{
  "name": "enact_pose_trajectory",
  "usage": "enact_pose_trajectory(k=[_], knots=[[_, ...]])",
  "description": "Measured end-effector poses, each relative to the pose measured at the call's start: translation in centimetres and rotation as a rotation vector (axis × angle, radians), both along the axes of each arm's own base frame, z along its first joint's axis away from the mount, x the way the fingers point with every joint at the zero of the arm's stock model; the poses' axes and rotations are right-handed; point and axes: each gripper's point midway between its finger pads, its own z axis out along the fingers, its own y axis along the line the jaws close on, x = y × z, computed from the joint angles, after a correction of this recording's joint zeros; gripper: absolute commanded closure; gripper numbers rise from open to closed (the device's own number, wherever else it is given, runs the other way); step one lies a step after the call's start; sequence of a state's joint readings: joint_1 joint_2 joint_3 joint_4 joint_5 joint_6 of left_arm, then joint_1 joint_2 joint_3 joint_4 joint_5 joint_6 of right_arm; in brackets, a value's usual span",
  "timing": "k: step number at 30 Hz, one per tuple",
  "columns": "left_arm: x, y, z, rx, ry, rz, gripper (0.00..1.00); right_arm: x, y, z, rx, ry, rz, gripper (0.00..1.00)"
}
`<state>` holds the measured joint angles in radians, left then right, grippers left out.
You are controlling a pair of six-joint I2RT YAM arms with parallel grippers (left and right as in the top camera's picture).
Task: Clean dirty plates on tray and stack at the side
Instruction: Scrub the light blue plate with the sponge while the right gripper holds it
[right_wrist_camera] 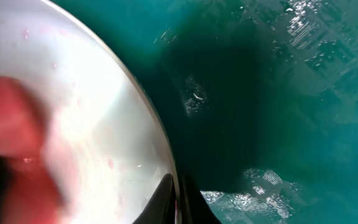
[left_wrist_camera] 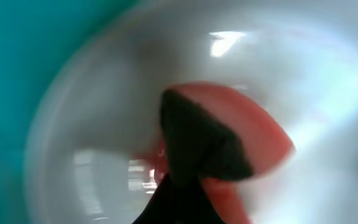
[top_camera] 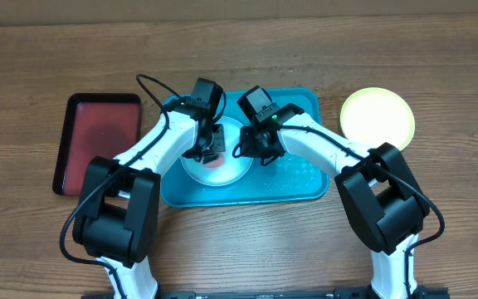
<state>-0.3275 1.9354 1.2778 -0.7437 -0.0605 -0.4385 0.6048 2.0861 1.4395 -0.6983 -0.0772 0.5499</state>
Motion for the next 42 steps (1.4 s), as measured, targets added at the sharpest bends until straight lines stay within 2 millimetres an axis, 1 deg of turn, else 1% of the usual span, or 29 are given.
enact_pose_trajectory(k=[2, 4, 6, 8, 11, 13, 16, 19, 21, 23, 25, 27, 30, 32, 35, 36, 38, 40, 42], knots=[[0.0, 1.4, 0.1, 0.078, -0.009, 0.014, 0.96, 0.0, 0.0, 0.0, -0.001, 0.0, -0.001, 0.96], [0.2, 3.5, 0.3, 0.183, -0.024, 0.035, 0.96, 0.0, 0.0, 0.0, -0.002, -0.001, -0.001, 0.96], [0.2, 4.8, 0.5, 0.237, -0.027, 0.052, 0.96, 0.0, 0.0, 0.0, -0.002, -0.001, -0.001, 0.96], [0.4, 5.2, 0.7, 0.249, -0.031, 0.058, 0.96, 0.0, 0.0, 0.0, -0.001, -0.002, 0.0, 0.96], [0.8, 5.0, 1.1, 0.243, -0.042, 0.06, 0.96, 0.0, 0.1, 0.0, -0.001, -0.004, 0.001, 0.96], [1.4, 4.0, 1.4, 0.188, -0.054, 0.056, 0.96, 0.0, 0.1, 0.0, -0.001, -0.005, 0.002, 0.96], [2.3, 1.4, 1.6, 0.034, -0.07, 0.04, 0.96, 0.1, 0.1, 0.0, 0.0, -0.007, 0.002, 0.96], [2.6, -1.4, 1.8, -0.119, -0.067, 0.008, 0.96, 0.1, 0.2, 0.0, 0.001, -0.009, 0.003, 0.96], [2.5, -2.7, 1.9, -0.185, -0.057, -0.009, 0.95, 0.1, 0.2, 0.0, 0.0, -0.01, 0.002, 0.96], [2.1, -3.7, 1.9, -0.218, -0.044, -0.025, 0.96, 0.1, 0.2, 0.1, 0.0, -0.011, 0.002, 0.96], [1.9, -4.0, 1.7, -0.224, -0.032, -0.032, 0.96, 0.1, 0.2, 0.1, 0.0, -0.011, 0.002, 0.96], [1.6, -4.0, 1.2, -0.214, -0.016, -0.032, 0.96, 0.1, 0.2, 0.1, 0.0, -0.011, 0.002, 0.96], [1.4, -3.0, 0.6, -0.16, -0.002, -0.02, 0.96, 0.2, 0.2, 0.1, 0.0, -0.012, 0.002, 0.96], [1.1, -1.6, 0.4, -0.08, 0.005, -0.004, 0.96, 0.2, 0.2, 0.1, 0.001, -0.012, 0.002, 0.96], [0.5, 1.5, 0.4, 0.089, 0.014, 0.021, 0.96, 0.1, 0.2, 0.1, 0.001, -0.012, 0.002, 0.96], [0.4, 3.1, 0.6, 0.178, 0.012, 0.032, 0.96, 0.2, 0.2, 0.1, 0.001, -0.012, 0.002, 0.96], [0.1, 4.9, 0.9, 0.283, 0.015, 0.042, 0.96, 0.1, 0.2, 0.1, 0.0, -0.012, 0.003, 0.96], [-0.2, 5.9, 1.3, 0.345, 0.027, 0.051, 0.95, 0.2, 0.4, 0.1, 0.008, -0.017, 0.005, 0.96], [-0.2, 6.5, 2.2, 0.387, 0.028, 0.086, 0.96, 0.2, 0.7, 0.2, 0.011, -0.021, 0.011, 0.96]])
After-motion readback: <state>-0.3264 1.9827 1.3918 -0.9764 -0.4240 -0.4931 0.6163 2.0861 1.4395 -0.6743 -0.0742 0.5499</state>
